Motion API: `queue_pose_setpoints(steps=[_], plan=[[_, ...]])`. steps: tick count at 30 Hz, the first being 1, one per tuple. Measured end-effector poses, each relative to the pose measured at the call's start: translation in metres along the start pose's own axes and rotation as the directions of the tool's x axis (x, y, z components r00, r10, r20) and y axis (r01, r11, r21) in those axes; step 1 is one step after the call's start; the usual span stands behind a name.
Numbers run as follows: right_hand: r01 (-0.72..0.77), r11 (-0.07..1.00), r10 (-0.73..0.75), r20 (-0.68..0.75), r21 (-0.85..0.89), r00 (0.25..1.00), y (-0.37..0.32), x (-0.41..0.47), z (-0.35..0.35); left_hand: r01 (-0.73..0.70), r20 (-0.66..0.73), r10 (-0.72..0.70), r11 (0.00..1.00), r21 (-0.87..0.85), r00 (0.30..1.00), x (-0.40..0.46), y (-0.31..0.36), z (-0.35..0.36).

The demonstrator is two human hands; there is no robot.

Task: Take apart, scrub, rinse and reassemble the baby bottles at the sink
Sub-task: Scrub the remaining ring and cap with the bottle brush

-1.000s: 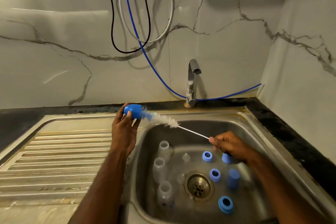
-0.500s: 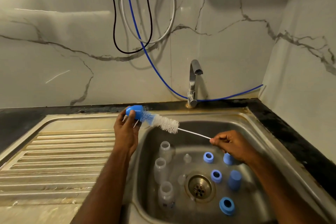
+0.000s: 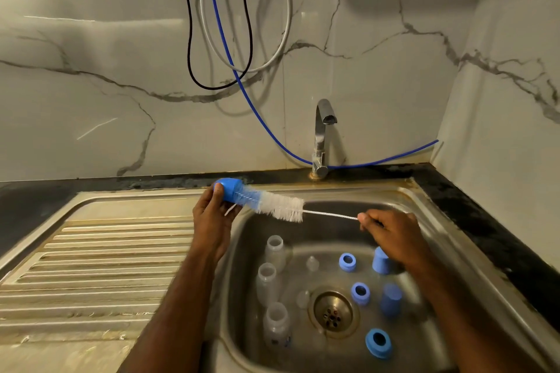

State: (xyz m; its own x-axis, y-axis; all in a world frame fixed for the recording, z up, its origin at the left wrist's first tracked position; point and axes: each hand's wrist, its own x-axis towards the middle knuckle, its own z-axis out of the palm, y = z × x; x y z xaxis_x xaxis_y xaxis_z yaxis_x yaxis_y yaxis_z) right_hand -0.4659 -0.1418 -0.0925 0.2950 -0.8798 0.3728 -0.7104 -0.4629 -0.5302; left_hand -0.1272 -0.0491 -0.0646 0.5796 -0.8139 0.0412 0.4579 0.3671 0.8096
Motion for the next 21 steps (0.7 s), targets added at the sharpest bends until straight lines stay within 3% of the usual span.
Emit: queue_pose_setpoints(steps=[3, 6, 8, 11, 14, 16, 18, 21], plan=[[-0.031, 0.998, 0.019, 0.193, 0.063, 0.981, -0.008, -0.003, -0.002, 0.039, 0.016, -0.037, 0.992, -0.116, 0.999, 0.001, 0.0, -0.002], [0.016, 0.984, -0.053, 0.211, 0.175, 0.976, -0.012, -0.006, 0.004, -0.013, -0.004, 0.012, 0.994, -0.109, 1.0, 0.006, 0.002, -0.008], [0.027, 0.974, -0.059, 0.136, 0.224, 0.989, -0.011, -0.004, 0.007, -0.111, -0.039, 0.115, 0.989, 0.101, 0.993, 0.006, 0.002, -0.01], [-0.018, 0.983, 0.008, 0.056, 0.184, 0.998, -0.007, -0.001, 0.009, -0.277, 0.028, 0.302, 0.829, 0.485, 0.953, 0.005, -0.002, -0.009], [-0.054, 0.986, 0.039, 0.1, 0.156, 0.994, -0.004, -0.002, 0.008, -0.314, 0.025, 0.359, 0.778, 0.544, 0.933, 0.008, -0.003, -0.008], [-0.067, 0.974, 0.029, 0.174, 0.214, 0.984, -0.005, -0.003, 0.008, -0.248, -0.002, 0.274, 0.874, 0.419, 0.962, 0.008, -0.003, -0.008], [-0.091, 0.955, 0.028, 0.222, 0.283, 0.975, -0.008, -0.001, 0.009, -0.107, 0.046, 0.099, 0.968, 0.228, 0.994, 0.001, -0.006, -0.002], [-0.06, 0.944, 0.002, 0.178, 0.324, 0.984, -0.009, -0.001, 0.014, -0.002, 0.089, -0.013, 0.986, 0.168, 0.996, -0.005, -0.011, 0.01]])
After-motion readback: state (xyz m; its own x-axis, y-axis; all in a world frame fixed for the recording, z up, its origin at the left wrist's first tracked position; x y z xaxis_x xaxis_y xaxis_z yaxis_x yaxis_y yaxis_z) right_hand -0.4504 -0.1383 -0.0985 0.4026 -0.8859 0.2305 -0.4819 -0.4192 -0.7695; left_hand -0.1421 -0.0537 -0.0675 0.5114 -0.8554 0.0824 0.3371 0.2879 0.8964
